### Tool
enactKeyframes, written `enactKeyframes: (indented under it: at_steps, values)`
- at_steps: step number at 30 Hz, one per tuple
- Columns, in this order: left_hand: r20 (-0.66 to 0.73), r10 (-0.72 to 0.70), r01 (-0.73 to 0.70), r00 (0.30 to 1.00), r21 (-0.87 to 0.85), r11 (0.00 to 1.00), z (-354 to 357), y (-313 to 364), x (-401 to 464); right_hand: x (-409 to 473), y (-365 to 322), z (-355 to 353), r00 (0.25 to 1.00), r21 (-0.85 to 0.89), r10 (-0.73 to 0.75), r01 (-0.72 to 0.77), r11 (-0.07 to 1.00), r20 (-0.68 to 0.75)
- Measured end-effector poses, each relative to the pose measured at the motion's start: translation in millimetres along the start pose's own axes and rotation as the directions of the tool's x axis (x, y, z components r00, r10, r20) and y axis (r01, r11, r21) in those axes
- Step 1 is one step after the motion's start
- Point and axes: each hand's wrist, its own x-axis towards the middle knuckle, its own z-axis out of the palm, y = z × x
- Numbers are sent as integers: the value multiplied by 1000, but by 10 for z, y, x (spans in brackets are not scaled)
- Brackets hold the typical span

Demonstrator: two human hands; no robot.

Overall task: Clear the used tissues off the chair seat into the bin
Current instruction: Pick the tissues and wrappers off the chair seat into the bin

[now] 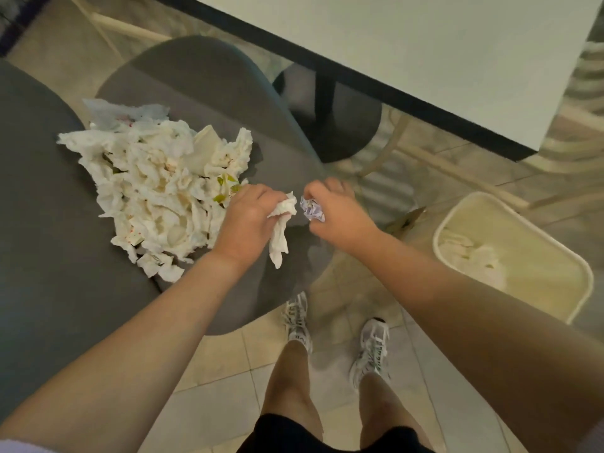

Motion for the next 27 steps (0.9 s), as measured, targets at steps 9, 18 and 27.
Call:
enactKeyframes:
  at_steps: [9,18,27]
  values:
    - [66,292,-291,954,-25,956,723,1324,347,-1111,1018,-552,959,105,194,-175,979,-208]
    - [265,376,-348,888,-148,926,1677,2431,648,-2086,2076,-655,770,264,489,-414,871,-410]
    - [441,221,-209,870,-76,975,2047,2666,712,-2348,2483,-472,738,266,539,-469,842,-405]
